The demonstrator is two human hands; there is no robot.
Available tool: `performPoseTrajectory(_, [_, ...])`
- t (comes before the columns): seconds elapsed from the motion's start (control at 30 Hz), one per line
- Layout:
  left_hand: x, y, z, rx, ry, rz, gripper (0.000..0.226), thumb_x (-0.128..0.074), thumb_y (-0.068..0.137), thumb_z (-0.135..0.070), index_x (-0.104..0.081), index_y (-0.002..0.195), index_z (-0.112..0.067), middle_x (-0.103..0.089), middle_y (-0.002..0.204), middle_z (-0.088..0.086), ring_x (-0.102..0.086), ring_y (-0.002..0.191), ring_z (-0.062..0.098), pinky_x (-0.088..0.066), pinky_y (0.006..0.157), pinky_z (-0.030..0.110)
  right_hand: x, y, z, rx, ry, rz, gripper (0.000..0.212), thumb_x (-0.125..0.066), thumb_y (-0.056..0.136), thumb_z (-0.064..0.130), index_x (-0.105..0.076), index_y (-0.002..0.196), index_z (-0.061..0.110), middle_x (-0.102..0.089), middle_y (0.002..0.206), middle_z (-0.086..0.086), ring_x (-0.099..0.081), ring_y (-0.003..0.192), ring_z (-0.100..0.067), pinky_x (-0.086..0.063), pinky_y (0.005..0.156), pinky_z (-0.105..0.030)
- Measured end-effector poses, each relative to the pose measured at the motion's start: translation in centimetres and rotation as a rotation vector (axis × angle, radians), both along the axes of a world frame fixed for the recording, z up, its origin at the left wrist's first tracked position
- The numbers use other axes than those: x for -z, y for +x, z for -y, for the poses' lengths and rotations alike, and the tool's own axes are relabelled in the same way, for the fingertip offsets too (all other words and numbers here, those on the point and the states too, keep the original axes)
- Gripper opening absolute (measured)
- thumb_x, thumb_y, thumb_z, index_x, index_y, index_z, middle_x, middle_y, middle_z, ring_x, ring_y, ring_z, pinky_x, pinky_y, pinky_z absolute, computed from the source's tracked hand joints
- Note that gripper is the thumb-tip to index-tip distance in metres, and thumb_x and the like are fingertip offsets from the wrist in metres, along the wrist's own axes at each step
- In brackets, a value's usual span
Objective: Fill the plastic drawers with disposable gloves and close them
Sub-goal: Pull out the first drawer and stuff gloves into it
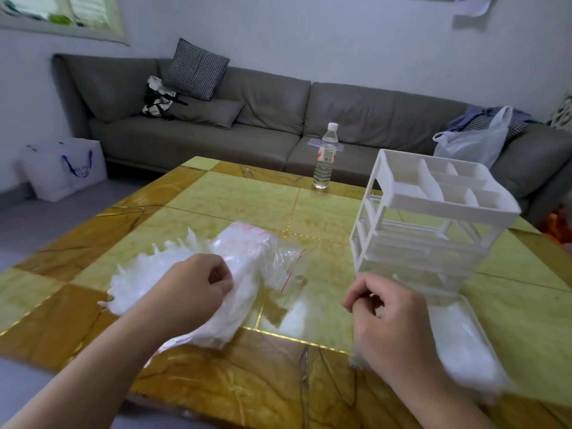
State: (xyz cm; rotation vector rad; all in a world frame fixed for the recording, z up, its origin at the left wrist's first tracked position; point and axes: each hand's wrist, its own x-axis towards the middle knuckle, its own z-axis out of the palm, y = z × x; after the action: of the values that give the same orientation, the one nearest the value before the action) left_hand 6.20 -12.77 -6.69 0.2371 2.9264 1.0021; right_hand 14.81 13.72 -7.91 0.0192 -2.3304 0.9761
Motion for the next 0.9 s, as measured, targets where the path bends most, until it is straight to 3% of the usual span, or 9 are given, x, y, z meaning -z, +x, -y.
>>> performPoseTrajectory(0.1, [-0.8, 0.3, 0.2, -0.003, 0.096, -0.028, 0.019, -0.067, 0.097, -0.024, -0.068, 0.078, -0.027, -0.071, 0.071, -0.007, -0.067, 0.069, 0.013, -0.054, 0.068, 0.033, 0.2, 0.5, 2.1, -0.111, -0.118, 0.098, 0.043, -0.058, 0.077, -0.018, -0.066, 0.070, 0.023, -0.068, 0.070, 0.005, -0.064, 0.065, -0.018, -0.051, 0.058, -0.038])
performPoseTrajectory(0.2, [-1.5, 1.4, -0.6, 0.055, 0.144, -0.078, 0.018, -0.066, 0.097, -0.025, -0.068, 0.079, -0.027, -0.070, 0.073, -0.008, -0.064, 0.067, 0.012, -0.054, 0.069, 0.036, 0.0, 0.8, 5.3, -0.336, -0.487, 0.398, 0.010, -0.071, 0.090, 0.016, -0.073, 0.094, 0.025, -0.077, 0.091, 0.000, -0.075, 0.085, -0.019, -0.063, 0.078, -0.045])
performPoseTrajectory(0.27, [-1.7, 3.0, -2.0, 0.155, 0.145, -0.144, 0.018, -0.065, 0.097, -0.024, -0.065, 0.079, -0.027, -0.068, 0.074, -0.012, -0.062, 0.070, 0.009, -0.050, 0.065, 0.026, -0.4, 0.2, 6.5, -0.430, -0.882, 0.635, 0.037, -0.075, 0.089, 0.039, -0.074, 0.113, 0.011, -0.077, 0.102, -0.006, -0.075, 0.096, -0.024, -0.060, 0.092, -0.047])
performPoseTrajectory(0.33, [-1.3, 4.9, -3.8, 0.300, 0.109, -0.206, 0.016, -0.062, 0.097, -0.026, -0.061, 0.082, -0.030, -0.065, 0.079, -0.016, -0.061, 0.076, 0.006, -0.047, 0.064, 0.022, -1.1, -0.2, 6.6, -0.495, -1.058, 0.700, 0.039, -0.072, 0.096, 0.045, -0.079, 0.104, 0.008, -0.075, 0.093, -0.008, -0.072, 0.086, -0.023, -0.056, 0.087, -0.046])
performPoseTrajectory(0.4, [-0.5, 6.6, -5.5, 0.433, 0.022, -0.250, 0.011, -0.055, 0.097, -0.033, -0.053, 0.087, -0.033, -0.058, 0.086, -0.019, -0.058, 0.083, 0.005, -0.047, 0.065, 0.023, -1.2, -0.5, 6.3, -0.442, -1.061, 0.667, 0.038, -0.069, 0.100, 0.037, -0.075, 0.071, 0.012, -0.068, 0.070, -0.010, -0.064, 0.063, -0.023, -0.053, 0.062, -0.034])
performPoseTrajectory(0.47, [0.4, 7.6, -6.6, 0.509, 0.008, -0.265, 0.011, -0.049, 0.099, -0.043, -0.045, 0.091, -0.036, -0.050, 0.096, -0.024, -0.055, 0.091, 0.002, -0.045, 0.068, 0.019, -0.8, -0.9, 5.6, -0.258, -1.044, 0.608, 0.038, -0.069, 0.101, 0.024, -0.070, 0.067, 0.006, -0.067, 0.068, -0.018, -0.059, 0.057, -0.028, -0.045, 0.048, -0.028])
performPoseTrajectory(0.63, [0.2, 7.8, -7.3, 0.474, 0.173, -0.415, 0.008, -0.054, 0.094, -0.046, -0.057, 0.098, -0.039, -0.058, 0.090, -0.023, -0.060, 0.082, 0.002, -0.051, 0.063, 0.024, -0.4, -1.4, 3.2, -0.125, -0.770, 0.465, 0.029, -0.068, 0.091, 0.039, -0.077, 0.092, 0.012, -0.078, 0.083, -0.011, -0.072, 0.074, -0.025, -0.058, 0.075, -0.046])
performPoseTrajectory(0.73, [-0.9, 7.0, -6.7, 0.307, 0.255, -0.559, 0.025, -0.070, 0.092, -0.031, -0.059, 0.112, -0.040, -0.056, 0.099, -0.027, -0.056, 0.093, -0.008, -0.046, 0.072, 0.008, -1.2, -0.9, 1.3, -0.218, -0.673, 0.431, 0.037, -0.066, 0.104, 0.023, -0.074, 0.068, 0.020, -0.069, 0.067, 0.003, -0.065, 0.064, -0.010, -0.052, 0.062, -0.025])
performPoseTrajectory(0.9, [-1.4, 5.1, -5.5, 0.360, 0.181, -0.226, 0.062, -0.068, 0.084, -0.062, -0.042, 0.141, -0.054, -0.038, 0.141, -0.045, -0.029, 0.133, -0.025, -0.029, 0.101, 0.001, -1.6, -0.1, 0.1, -0.481, -0.779, 0.502, 0.025, -0.068, 0.099, 0.017, -0.075, 0.086, -0.003, -0.076, 0.086, -0.017, -0.072, 0.079, -0.026, -0.059, 0.072, -0.036])
